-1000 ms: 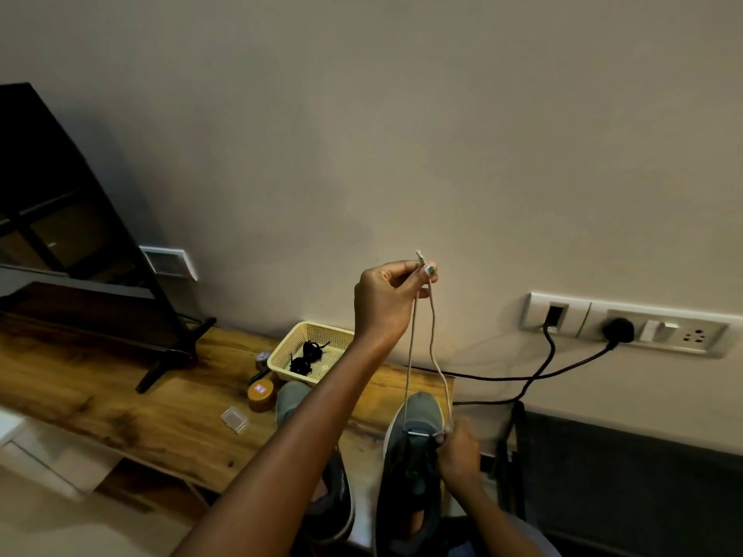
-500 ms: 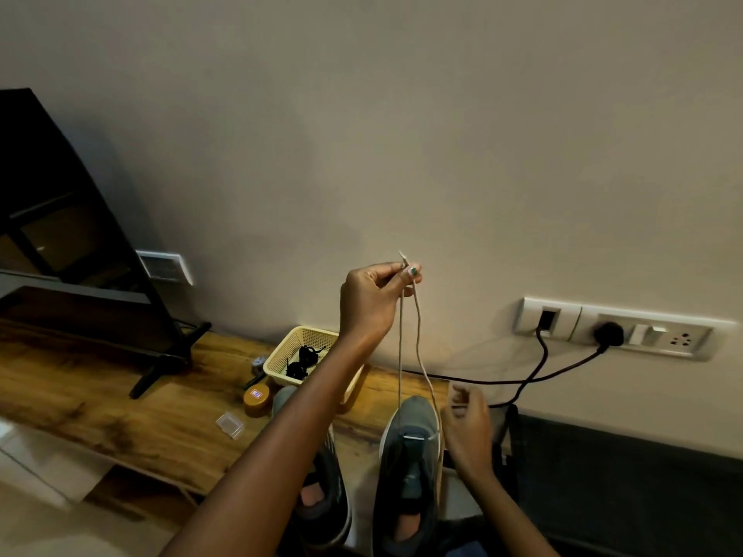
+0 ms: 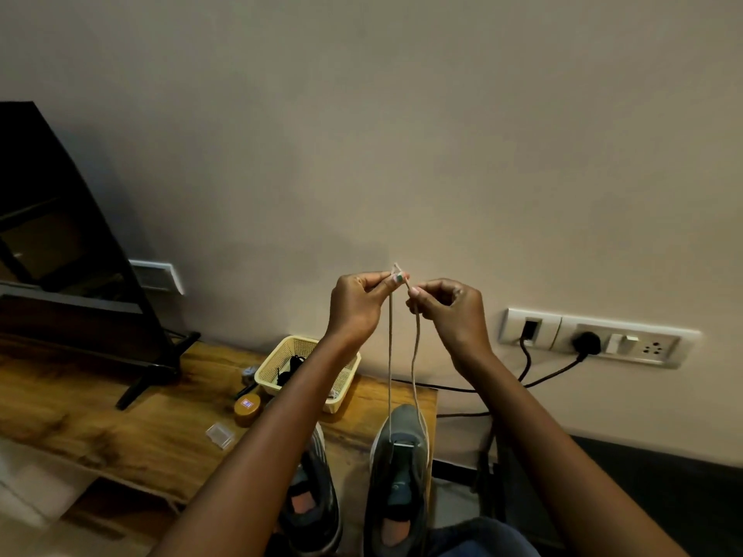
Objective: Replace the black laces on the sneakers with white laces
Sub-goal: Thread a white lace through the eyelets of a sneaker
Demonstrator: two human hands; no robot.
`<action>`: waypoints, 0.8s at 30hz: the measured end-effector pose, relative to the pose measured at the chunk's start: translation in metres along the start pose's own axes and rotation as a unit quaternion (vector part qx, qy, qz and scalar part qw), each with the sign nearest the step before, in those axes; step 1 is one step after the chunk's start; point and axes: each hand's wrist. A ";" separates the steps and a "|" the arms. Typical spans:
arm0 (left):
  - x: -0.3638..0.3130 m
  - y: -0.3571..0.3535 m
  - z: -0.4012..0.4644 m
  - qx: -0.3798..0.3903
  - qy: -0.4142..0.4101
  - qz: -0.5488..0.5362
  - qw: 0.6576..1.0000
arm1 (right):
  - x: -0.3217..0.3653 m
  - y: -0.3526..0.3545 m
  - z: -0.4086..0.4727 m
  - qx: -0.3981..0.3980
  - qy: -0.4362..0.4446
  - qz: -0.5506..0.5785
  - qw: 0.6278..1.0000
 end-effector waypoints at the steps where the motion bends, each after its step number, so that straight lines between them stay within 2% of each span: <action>1: 0.000 0.001 0.000 -0.008 -0.001 -0.002 1.000 | -0.002 0.001 0.000 -0.004 -0.005 -0.007 1.000; 8: 0.000 -0.003 0.001 0.017 0.007 -0.031 0.999 | 0.005 -0.004 0.002 0.015 -0.013 0.030 0.999; 13: 0.001 -0.004 0.000 0.005 0.011 -0.041 0.999 | 0.004 -0.006 0.000 0.040 -0.025 0.017 0.999; 19: 0.007 -0.005 -0.003 0.031 0.019 -0.049 0.998 | 0.000 -0.009 -0.006 0.012 -0.018 0.046 0.999; 24: 0.004 -0.005 -0.009 0.052 0.043 -0.106 0.992 | 0.003 -0.010 -0.001 -0.003 0.063 -0.103 0.993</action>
Point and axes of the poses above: each hand's wrist, its own z-axis towards the middle knuckle, its own y-axis out of the back of the hand, x = y × z, and after that the axes turned 11 degrees about y, right-handed
